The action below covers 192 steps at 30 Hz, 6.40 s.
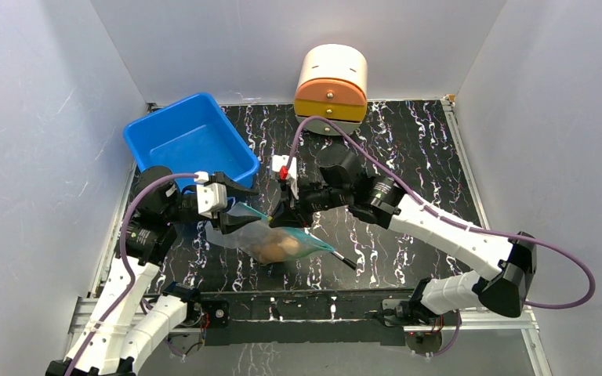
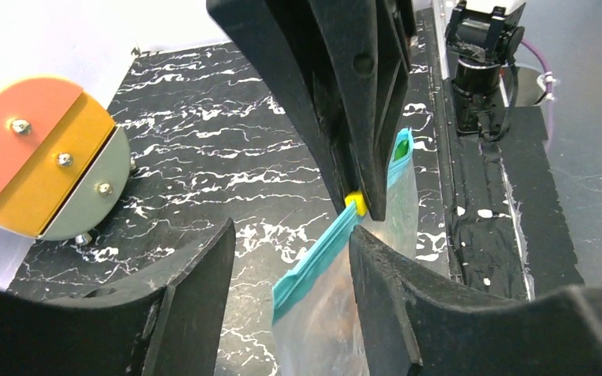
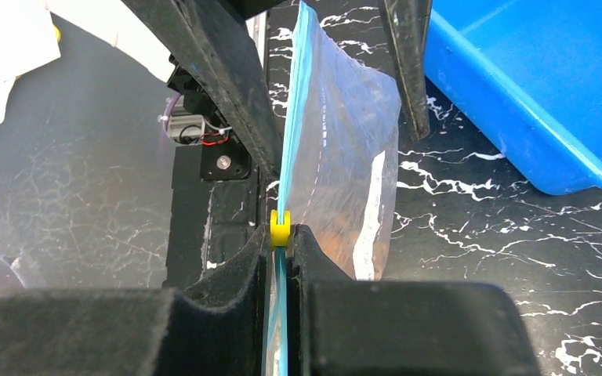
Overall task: Place the food in the zip-top bag and seal the zipper
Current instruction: Zip the zipper food storage bag, then place the zipper food storage bag at the center of the board, then reset both arms
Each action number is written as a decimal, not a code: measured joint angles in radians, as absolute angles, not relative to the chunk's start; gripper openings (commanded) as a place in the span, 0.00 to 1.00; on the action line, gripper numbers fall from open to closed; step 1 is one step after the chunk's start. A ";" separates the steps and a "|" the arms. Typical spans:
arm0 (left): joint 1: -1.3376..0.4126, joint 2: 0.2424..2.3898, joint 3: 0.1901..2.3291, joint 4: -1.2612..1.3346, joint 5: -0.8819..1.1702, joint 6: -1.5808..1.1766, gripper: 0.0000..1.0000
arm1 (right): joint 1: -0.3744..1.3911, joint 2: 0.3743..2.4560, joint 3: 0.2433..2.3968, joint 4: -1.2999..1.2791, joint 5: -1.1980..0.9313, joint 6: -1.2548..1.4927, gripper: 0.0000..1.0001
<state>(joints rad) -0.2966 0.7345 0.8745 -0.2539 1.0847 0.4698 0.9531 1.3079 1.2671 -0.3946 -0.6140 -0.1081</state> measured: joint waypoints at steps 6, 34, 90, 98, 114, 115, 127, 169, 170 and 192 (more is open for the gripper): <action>-0.297 0.733 0.873 -0.238 1.130 0.454 0.00 | 0.950 1.325 1.275 -0.409 -0.635 -0.123 0.00; -0.310 0.749 1.062 -0.384 0.985 0.453 0.00 | 0.948 1.116 1.134 -0.304 -0.485 -0.122 0.00; -0.311 0.689 0.993 -0.238 0.581 0.409 0.42 | 0.953 0.841 1.308 -0.646 -0.051 -0.022 0.00; -0.298 0.688 0.899 -0.155 0.585 0.270 0.71 | 0.953 0.981 1.382 -0.632 0.127 0.094 0.00; -0.297 0.658 0.888 -0.087 0.557 0.141 0.93 | 0.938 1.168 1.466 -0.709 0.582 0.014 0.00; -0.297 0.659 0.888 -0.088 0.558 0.138 0.93 | 0.936 1.163 1.466 -0.709 0.601 0.000 0.00; -0.297 0.654 0.888 -0.087 0.533 0.098 0.98 | 0.832 1.137 1.332 -0.782 0.868 -0.082 0.00; -0.297 0.625 0.861 -0.074 0.461 0.110 0.98 | 0.628 1.322 1.082 -0.546 0.332 0.200 0.43; -0.297 0.625 0.855 -0.073 0.460 0.109 0.98 | 0.628 1.312 1.082 -0.543 0.319 0.205 0.44; -0.297 0.816 0.938 -0.219 0.234 -0.267 0.98 | 0.628 0.923 1.160 -0.594 0.146 0.331 0.98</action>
<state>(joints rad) -0.2974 0.8162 0.9382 -0.2188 0.2340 -0.2668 0.6285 0.9230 1.1599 -0.5941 0.1463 0.3309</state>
